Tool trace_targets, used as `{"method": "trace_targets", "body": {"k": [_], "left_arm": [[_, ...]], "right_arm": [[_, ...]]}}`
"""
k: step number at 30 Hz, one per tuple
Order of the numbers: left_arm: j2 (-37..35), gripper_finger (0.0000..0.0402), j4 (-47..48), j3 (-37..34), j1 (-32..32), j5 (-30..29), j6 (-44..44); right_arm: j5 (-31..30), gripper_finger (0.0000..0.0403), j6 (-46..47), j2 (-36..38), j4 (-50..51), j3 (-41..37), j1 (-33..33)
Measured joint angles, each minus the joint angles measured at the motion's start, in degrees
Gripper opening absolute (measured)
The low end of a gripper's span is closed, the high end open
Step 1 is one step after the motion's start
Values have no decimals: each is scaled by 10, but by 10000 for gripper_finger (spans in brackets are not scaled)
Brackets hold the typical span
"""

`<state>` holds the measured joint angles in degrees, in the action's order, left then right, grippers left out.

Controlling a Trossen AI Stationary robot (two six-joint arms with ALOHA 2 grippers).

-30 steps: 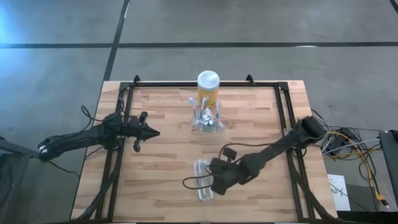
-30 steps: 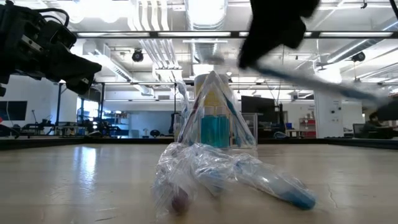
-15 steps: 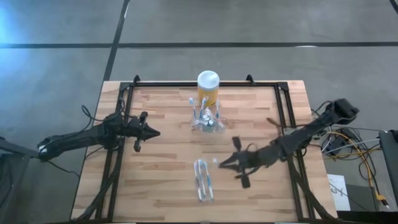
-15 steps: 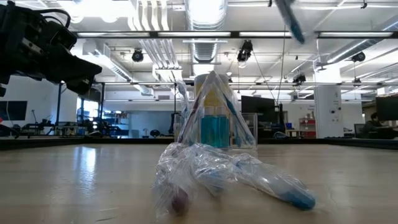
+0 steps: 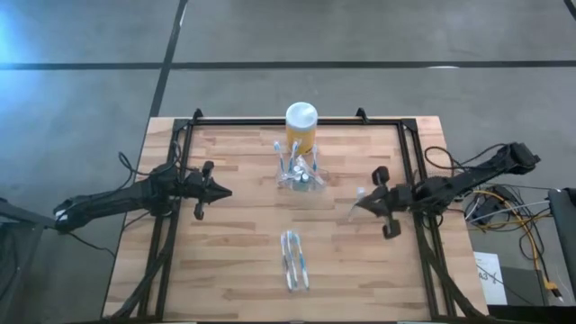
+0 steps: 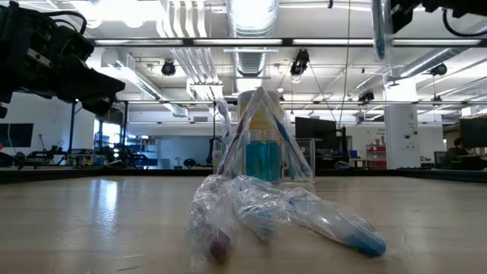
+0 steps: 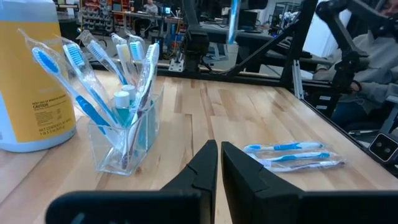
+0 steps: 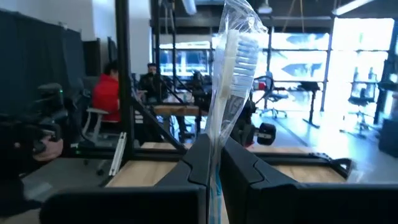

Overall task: Pick & Place toothbrushing station
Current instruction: Put the blue toothbrush into the transparent organizer

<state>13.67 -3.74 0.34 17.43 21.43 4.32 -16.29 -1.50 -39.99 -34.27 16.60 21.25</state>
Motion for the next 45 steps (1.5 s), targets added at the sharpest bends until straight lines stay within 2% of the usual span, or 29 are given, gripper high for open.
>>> {"method": "trace_targets", "body": {"k": [8,14,22,27,31,36,39,45], "left_arm": [[0,25,-3,0,0,0,7],[0,25,-8,0,0,0,2],[0,25,-9,0,0,-4,-8],[0,25,-14,0,0,-4,6],[0,25,-14,0,0,-7,27],[-1,19,-25,1,0,-63,59],[-1,6,-26,5,1,-60,47],[-1,5,-43,9,1,-57,30]], "right_arm": [[73,13,-16,126,95,-43,-58],[74,13,-31,178,131,-69,-62],[74,13,-65,210,121,-112,-62],[74,13,-74,230,74,-159,-62],[69,13,-84,244,102,-161,-64],[72,13,-94,254,98,-161,-63],[71,13,-95,254,100,-161,-63],[72,13,-123,253,89,-161,-63]]}}
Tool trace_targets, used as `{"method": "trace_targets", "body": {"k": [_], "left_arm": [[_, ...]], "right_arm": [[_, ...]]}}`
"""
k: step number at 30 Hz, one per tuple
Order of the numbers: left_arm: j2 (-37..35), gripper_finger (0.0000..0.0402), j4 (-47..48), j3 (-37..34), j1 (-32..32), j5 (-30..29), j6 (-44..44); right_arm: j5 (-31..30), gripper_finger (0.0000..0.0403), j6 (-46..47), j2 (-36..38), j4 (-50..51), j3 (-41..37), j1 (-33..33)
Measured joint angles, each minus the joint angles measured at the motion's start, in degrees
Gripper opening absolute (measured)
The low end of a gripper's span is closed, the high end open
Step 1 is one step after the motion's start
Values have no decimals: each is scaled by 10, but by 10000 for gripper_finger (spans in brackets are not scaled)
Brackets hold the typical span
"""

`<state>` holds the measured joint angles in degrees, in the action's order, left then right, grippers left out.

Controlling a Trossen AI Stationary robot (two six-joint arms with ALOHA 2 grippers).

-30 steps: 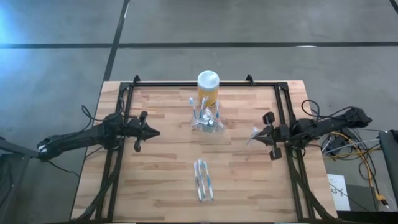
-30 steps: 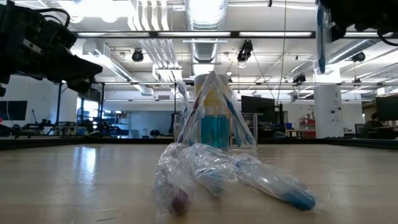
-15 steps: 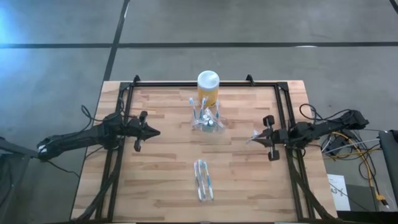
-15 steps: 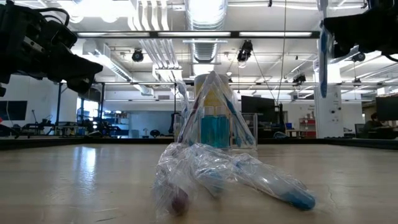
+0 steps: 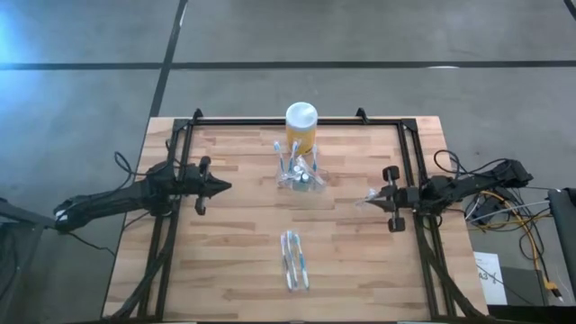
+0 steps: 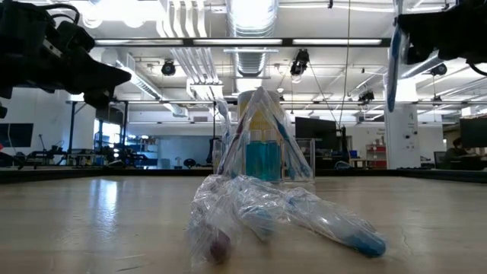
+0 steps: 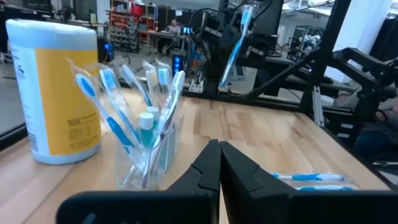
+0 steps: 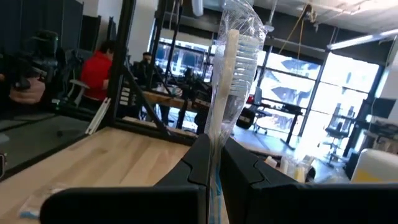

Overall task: Pick & Place toothbrushing station
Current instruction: Put the blue toothbrush into the transparent organizer

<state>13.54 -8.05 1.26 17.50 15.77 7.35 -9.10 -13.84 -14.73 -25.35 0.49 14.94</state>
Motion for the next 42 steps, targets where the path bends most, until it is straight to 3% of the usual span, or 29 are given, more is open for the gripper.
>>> {"method": "trace_targets", "body": {"k": [5,10,17,20,25,29,39,42], "left_arm": [[0,7,0,0,0,-4,0],[0,25,-9,2,0,-7,0],[0,27,-15,2,0,-8,1],[0,24,-14,2,0,-9,-2],[0,20,-14,2,0,-9,-11],[0,24,-14,3,0,-9,-15],[0,25,-12,3,0,-14,-24],[0,25,-12,3,0,-20,-26]], "right_arm": [[-13,13,-3,-19,-73,0,-5],[-13,13,-11,-87,-143,9,-18],[-14,13,6,-252,-151,104,-63],[-7,13,-14,-323,-227,125,-89],[71,13,22,-427,-314,149,-155],[76,13,57,-518,-326,175,-194],[52,13,75,-695,-576,131,-241],[29,13,99,-739,-597,125,-249]]}}
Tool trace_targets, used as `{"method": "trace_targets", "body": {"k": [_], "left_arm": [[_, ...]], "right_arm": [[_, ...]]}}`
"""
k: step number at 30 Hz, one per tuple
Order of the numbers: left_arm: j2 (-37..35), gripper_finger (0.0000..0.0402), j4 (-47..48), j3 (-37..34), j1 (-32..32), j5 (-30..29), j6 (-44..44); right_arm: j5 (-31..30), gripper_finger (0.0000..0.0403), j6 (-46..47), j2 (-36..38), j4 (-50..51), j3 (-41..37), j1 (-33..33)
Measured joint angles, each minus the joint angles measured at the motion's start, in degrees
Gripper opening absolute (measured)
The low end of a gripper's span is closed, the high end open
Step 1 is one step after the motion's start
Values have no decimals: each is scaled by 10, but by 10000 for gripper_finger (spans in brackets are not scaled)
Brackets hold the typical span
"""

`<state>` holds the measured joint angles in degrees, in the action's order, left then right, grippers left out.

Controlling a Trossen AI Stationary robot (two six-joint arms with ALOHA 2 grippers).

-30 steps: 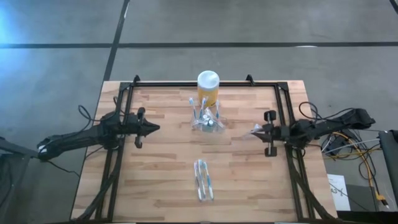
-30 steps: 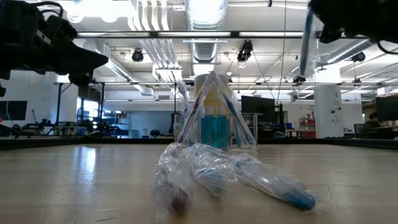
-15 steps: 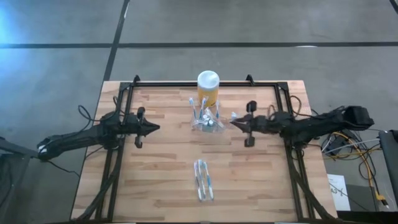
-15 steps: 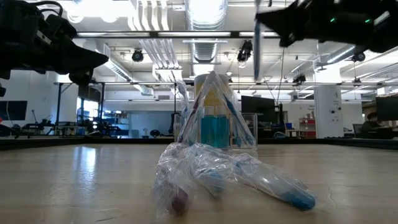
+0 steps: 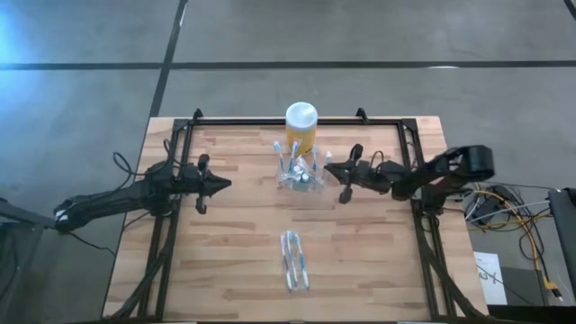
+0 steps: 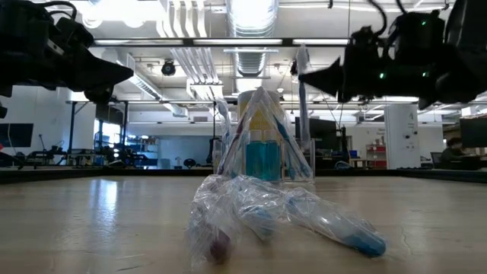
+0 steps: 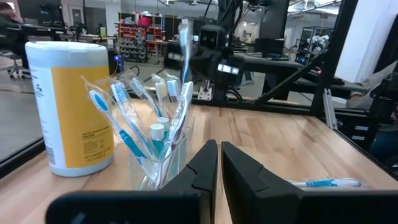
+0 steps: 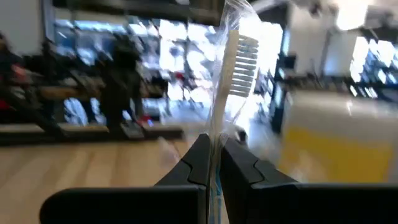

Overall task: Pick & Place toothbrushing station
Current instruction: Put the blue toothbrush into the transparent organizer

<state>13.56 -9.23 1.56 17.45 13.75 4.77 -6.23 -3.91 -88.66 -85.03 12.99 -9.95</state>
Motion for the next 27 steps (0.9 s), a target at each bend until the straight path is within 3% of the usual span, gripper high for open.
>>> {"method": "trace_targets", "body": {"k": [9,27], "left_arm": [[0,25,0,0,0,-3,10],[0,25,-1,-10,0,-2,22]], "right_arm": [[-19,13,8,-107,-42,25,0],[-30,13,25,-178,-52,35,0]]}}
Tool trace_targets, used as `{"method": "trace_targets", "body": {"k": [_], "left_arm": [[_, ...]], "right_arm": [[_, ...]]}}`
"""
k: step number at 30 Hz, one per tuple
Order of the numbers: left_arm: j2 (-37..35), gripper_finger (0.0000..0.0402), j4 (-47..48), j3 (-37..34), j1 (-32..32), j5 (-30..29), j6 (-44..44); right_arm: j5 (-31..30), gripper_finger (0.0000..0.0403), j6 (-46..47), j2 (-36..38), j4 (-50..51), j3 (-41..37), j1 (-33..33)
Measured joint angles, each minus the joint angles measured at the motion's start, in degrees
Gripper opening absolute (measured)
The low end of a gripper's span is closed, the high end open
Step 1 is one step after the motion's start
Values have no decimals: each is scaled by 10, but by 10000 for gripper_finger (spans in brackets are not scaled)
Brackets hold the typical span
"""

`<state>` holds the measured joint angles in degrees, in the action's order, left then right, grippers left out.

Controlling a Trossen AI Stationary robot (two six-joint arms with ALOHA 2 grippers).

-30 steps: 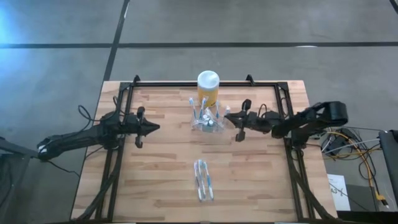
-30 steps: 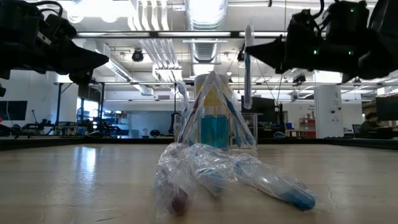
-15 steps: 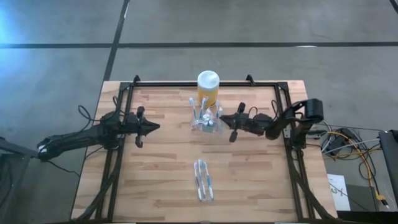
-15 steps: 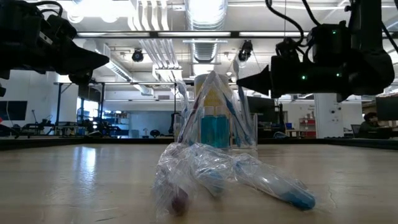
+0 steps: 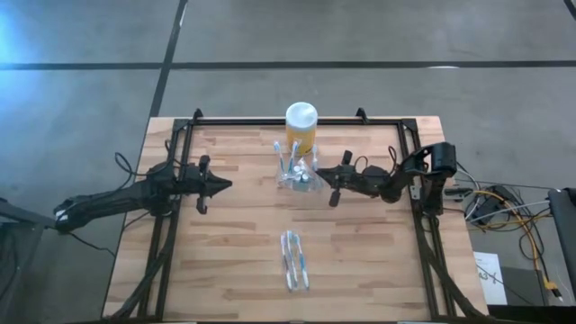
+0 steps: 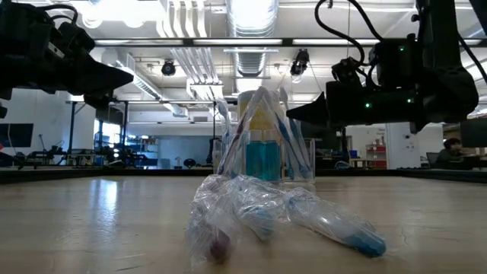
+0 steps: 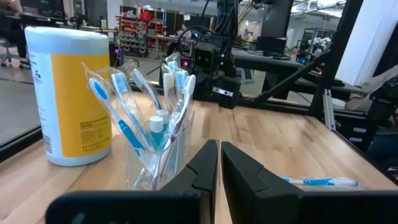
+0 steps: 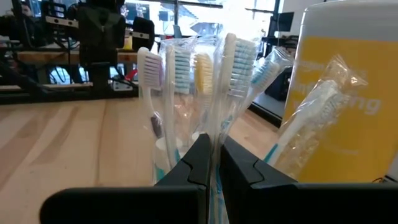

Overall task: Pick & Place toothbrushing station
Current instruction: Put the blue toothbrush into the transparent organizer

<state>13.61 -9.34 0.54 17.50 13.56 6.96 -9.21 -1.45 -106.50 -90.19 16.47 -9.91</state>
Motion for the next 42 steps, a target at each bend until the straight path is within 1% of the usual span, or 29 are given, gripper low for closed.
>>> {"method": "trace_targets", "body": {"k": [4,7,9,12,16,20,25,29,31,34,37,40,42], "left_arm": [[0,25,-1,0,0,0,2],[0,25,-1,0,0,0,5],[0,25,-1,-1,0,0,7],[0,25,-1,-1,0,0,9],[0,25,0,-1,0,0,10],[0,25,0,-1,0,0,10],[0,25,0,-1,0,0,10],[0,25,0,-1,0,0,10],[0,25,0,-1,0,0,14],[0,25,0,-1,0,1,24],[0,25,0,-2,0,3,26],[0,25,0,-2,0,4,27],[0,25,0,-2,0,4,27]], "right_arm": [[0,13,-3,0,2,3,0],[0,14,23,3,5,3,0],[0,21,33,5,4,3,0],[2,48,49,16,5,0,0],[2,100,62,30,5,-5,0],[3,145,64,33,5,-8,0],[13,190,54,40,6,-8,7],[50,220,39,75,7,-8,17],[52,235,34,104,20,-9,26],[57,253,35,160,73,-9,38],[101,261,34,229,164,2,53],[138,258,30,299,304,32,80],[142,250,11,339,419,63,107]]}}
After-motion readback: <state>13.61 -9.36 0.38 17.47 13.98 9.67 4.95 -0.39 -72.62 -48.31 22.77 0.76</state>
